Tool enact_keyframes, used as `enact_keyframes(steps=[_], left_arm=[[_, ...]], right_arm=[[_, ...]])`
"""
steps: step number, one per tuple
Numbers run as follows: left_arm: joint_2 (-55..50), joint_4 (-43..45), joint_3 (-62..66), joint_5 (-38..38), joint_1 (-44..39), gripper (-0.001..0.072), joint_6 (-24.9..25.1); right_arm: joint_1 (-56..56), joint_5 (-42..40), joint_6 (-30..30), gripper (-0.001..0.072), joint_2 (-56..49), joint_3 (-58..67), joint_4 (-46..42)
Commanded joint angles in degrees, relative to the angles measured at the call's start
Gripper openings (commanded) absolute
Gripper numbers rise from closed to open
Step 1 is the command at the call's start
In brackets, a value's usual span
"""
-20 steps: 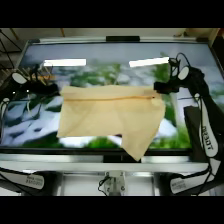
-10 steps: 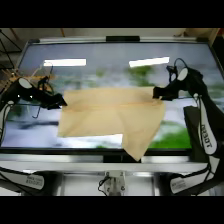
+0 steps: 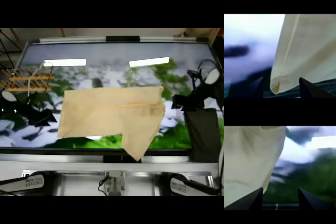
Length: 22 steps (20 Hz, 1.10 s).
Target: Fold the shirts.
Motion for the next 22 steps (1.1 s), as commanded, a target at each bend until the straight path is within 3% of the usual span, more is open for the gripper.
enact_keyframes(steps=[1, 5, 7, 8, 9, 10, 11, 14, 17, 22], left_arm=[[7.0, -2.6, -15.7, 8.0, 1.0, 0.0528, 3.6], [7.1, -10.3, -20.7, 11.7, 1.0, 0.0518, 7.4], [7.1, -10.7, -21.5, 12.5, 1.0, 0.0448, 7.4], [7.1, -10.7, -21.6, 12.4, 1.0, 0.0378, 7.4], [7.2, -10.7, -21.6, 12.2, 1.0, 0.0196, 7.4], [7.2, -10.7, -21.6, 12.2, 1.0, 0.0062, 7.4], [7.2, -10.7, -21.5, 12.3, 1.0, 0.0034, 7.4], [7.9, -10.7, -21.3, 12.3, 1.5, 0.0033, 7.4], [9.5, -10.7, -20.9, 12.2, 1.7, 0.0033, 7.6], [11.3, -10.7, -21.0, 10.3, 1.7, 0.0033, 7.6]], right_arm=[[-1.8, 0.4, -0.3, 0.0546, 6.6, -7.5, 1.4], [-1.8, 0.7, -0.3, 0.0546, 7.8, -8.3, 2.8], [-1.8, 0.7, -0.3, 0.0546, 7.8, -8.3, 3.4], [-1.8, 0.7, -0.2, 0.0546, 7.8, -8.3, 3.5], [-1.8, 0.8, -0.1, 0.0546, 7.8, -8.3, 3.5], [-1.8, 1.0, -0.1, 0.0546, 7.8, -8.3, 3.5], [-1.8, 1.5, -0.1, 0.0546, 7.8, -8.6, 3.8], [-1.4, -1.4, -4.6, 0.0546, 10.2, -16.8, 11.5], [1.8, -8.9, -4.9, 0.0546, 11.7, -29.2, 11.6], [8.6, -20.9, -2.2, 0.0546, 11.7, -38.4, 9.8]])
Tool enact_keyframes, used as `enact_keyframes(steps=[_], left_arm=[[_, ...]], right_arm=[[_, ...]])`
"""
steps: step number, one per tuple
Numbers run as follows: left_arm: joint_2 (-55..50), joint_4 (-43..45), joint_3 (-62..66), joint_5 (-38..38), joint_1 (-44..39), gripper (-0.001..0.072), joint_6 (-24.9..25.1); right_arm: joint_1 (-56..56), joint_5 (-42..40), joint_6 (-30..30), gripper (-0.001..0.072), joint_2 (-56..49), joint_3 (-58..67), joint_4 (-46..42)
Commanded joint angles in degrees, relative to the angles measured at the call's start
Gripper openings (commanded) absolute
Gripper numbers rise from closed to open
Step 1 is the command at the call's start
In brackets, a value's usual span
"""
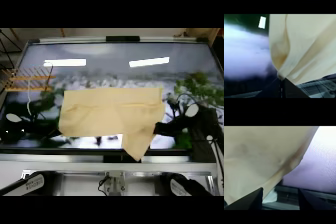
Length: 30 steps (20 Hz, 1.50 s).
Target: Fold the shirts.
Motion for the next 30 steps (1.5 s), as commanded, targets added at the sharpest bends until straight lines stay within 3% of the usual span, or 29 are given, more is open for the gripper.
enact_keyframes(steps=[1, 5, 6, 10, 14, 17, 19, 23, 27, 29, 30], left_arm=[[0.8, -0.1, 0.1, -1.5, 0.0, 0.0033, 0.1], [0.8, -0.1, 0.1, -1.2, 0.0, 0.0033, 0.1], [0.8, 0.0, 0.1, -1.2, 0.1, 0.0033, 0.1], [0.8, -0.1, 0.2, -0.2, 0.1, 0.0033, 0.5], [1.5, -0.1, 7.7, -3.3, 0.1, 0.0032, 3.0], [0.4, 0.0, 19.5, -4.1, -0.4, 0.0031, 3.0], [-3.9, -0.1, 26.7, -3.7, -1.3, 0.0031, 0.4], [-17.7, -0.1, 41.6, -3.6, -4.3, 0.0033, -5.0], [-31.2, -0.1, 54.5, -3.6, -8.6, 0.0034, -9.9], [-36.1, -0.1, 57.1, -3.7, -10.1, 0.005, -11.7], [-37.6, -0.1, 57.5, -4.2, -10.4, 0.0285, -12.9]], right_arm=[[2.8, -9.0, 2.5, 0.0546, 0.2, -6.3, -0.1], [2.9, -13.3, 2.2, 0.0545, 0.2, -9.2, 5.2], [2.9, -14.0, 2.2, 0.0493, 0.2, -9.9, 5.4], [2.8, -12.9, 1.9, 0.0069, 0.3, -10.3, 5.9], [2.8, -6.1, -2.6, 0.0069, 2.1, 1.4, 5.7], [2.8, -11.3, 3.0, 0.0069, 1.0, 15.6, -1.7], [2.8, -13.5, 4.2, 0.0069, -5.1, 24.8, -5.5], [2.8, -15.1, 5.2, 0.0069, -21.9, 41.4, -4.8], [2.8, -15.9, 8.3, 0.007, -33.7, 49.4, -4.1], [2.8, -15.0, 9.0, 0.0159, -36.5, 49.5, -4.1], [2.8, -13.7, 8.3, 0.0478, -37.0, 49.5, -4.2]])
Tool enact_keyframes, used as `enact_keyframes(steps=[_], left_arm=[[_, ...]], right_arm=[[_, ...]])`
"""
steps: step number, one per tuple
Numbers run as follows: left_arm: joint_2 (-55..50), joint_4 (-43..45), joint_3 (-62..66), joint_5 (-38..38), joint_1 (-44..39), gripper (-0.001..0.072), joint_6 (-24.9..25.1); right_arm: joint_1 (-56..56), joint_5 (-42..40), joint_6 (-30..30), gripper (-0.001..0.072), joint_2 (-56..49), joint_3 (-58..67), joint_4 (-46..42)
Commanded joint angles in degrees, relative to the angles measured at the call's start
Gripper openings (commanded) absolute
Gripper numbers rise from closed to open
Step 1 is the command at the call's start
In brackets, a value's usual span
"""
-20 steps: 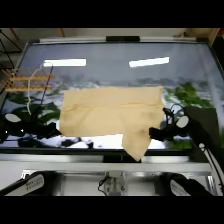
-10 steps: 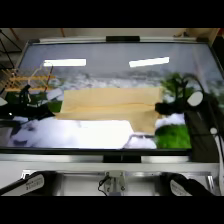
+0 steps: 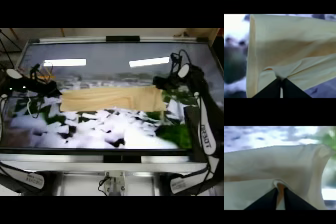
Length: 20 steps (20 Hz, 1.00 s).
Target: Fold the shirts.
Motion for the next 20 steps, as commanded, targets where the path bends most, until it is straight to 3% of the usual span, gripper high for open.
enact_keyframes(steps=[1, 4, 7, 20], left_arm=[[-7.4, -0.3, 4.9, -2.3, -2.0, 0.072, -3.8], [-6.1, 0.1, 4.9, -8.5, -0.6, 0.072, -2.9], [-3.2, 0.1, 4.9, -11.7, 0.0, 0.072, -3.0], [6.1, 0.1, 4.9, -11.9, -4.0, 0.072, -2.9]], right_arm=[[-0.1, 3.0, -2.0, 0.0683, -4.5, 2.5, 0.2], [-2.3, 9.2, -6.7, 0.0687, -2.5, 2.5, -3.4], [-5.0, 15.5, -8.6, 0.0688, -3.3, 2.4, 1.7], [-5.3, 14.6, -7.2, 0.0686, -11.4, 2.4, 6.5]])
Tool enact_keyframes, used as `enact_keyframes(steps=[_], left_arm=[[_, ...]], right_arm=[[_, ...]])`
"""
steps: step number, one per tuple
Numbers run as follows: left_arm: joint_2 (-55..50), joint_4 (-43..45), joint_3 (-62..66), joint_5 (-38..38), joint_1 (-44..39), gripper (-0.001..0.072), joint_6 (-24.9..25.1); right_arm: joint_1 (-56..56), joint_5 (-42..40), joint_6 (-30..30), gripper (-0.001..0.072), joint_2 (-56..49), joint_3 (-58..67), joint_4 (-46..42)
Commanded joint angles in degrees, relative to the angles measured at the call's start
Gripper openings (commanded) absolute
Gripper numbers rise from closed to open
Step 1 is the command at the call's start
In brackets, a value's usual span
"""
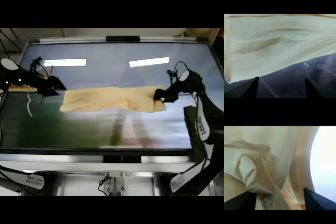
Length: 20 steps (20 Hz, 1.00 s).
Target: Fold the shirts.
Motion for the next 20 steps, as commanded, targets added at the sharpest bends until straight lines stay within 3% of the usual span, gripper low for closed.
enact_keyframes(steps=[1, 2, 3, 5, 6, 8, 9, 10, 14, 20], left_arm=[[0.8, 0.0, 0.1, -0.1, -1.9, 0.072, 0.0], [0.8, 0.0, 0.0, -0.1, -2.5, 0.072, 0.1], [0.8, 0.0, 0.1, 0.0, -3.1, 0.072, 0.0], [0.8, 0.0, 0.1, 0.0, -4.5, 0.072, 0.0], [0.8, 0.0, 0.1, 0.0, -5.3, 0.072, 0.0], [0.8, -0.2, 0.0, 0.0, -7.1, 0.0677, 0.0], [0.7, -0.6, 0.0, 0.2, -8.1, 0.051, 0.0], [0.6, -1.3, 0.0, 1.1, -9.6, 0.0291, 0.0], [-2.0, -3.5, -0.1, 7.7, -19.3, 0.004, -0.2], [-7.3, -14.3, -0.2, 22.3, -34.7, 0.0033, -1.3]], right_arm=[[0.0, 0.5, 1.4, 0.0685, -3.1, 0.0, 4.2], [0.2, 0.6, 1.3, 0.0679, -3.5, 0.0, 6.1], [0.2, 0.6, 1.2, 0.0619, -3.5, 0.0, 7.9], [0.2, 0.9, 0.9, 0.0202, -3.1, 0.0, 11.6], [0.2, 1.2, 0.8, 0.0069, -2.7, 0.0, 12.8], [0.2, 1.4, -0.7, 0.007, -0.1, 0.0, 15.1], [0.2, 1.5, -1.2, 0.007, 1.9, 0.0, 16.0], [0.2, 1.9, -1.4, 0.007, 4.2, 0.0, 16.9], [0.2, 10.1, -1.4, 0.007, 15.5, 0.0, 21.0], [0.2, 21.6, 2.7, 0.007, 32.0, 0.0, 21.7]])
